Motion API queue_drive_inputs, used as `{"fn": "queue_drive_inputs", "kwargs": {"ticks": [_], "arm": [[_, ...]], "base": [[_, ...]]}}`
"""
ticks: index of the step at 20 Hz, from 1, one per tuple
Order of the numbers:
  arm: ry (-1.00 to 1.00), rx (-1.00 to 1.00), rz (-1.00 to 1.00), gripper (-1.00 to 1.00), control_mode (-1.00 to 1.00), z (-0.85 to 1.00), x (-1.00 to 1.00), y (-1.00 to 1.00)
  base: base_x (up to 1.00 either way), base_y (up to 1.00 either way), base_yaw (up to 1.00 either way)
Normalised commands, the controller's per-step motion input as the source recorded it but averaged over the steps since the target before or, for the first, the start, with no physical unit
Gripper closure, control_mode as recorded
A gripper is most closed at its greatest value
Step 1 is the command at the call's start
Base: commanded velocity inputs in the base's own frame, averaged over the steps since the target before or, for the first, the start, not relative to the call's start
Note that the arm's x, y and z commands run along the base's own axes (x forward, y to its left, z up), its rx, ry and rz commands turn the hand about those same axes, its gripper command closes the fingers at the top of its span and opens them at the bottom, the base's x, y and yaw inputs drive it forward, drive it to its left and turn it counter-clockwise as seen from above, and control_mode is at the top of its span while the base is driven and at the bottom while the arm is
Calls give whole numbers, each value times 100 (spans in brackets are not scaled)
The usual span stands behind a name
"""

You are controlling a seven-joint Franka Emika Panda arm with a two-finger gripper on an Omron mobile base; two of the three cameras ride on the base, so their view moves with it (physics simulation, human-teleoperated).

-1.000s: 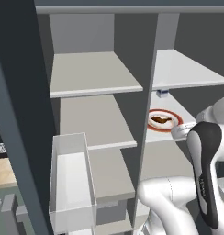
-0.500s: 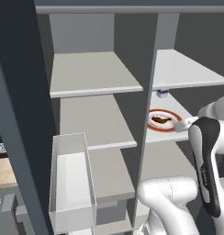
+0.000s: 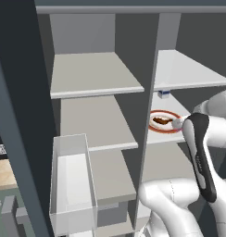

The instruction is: Retrieve the chicken drumstick from the fridge and place it on the saucepan with marinade on the stove.

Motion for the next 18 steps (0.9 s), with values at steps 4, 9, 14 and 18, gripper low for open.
{"fn": "queue_drive_inputs", "kwargs": {"ticks": [4, 9, 14, 18], "arm": [[8, -4, 0, -100, -100, -10, 49, -10], [-7, -6, 6, -100, -100, -59, 41, -23], [-21, -6, 11, -100, -100, -67, 26, -6], [-4, 0, 2, -100, -100, -13, 31, 0]], "base": [[0, 0, 0], [0, 0, 0], [0, 0, 0], [0, 0, 0]]}}
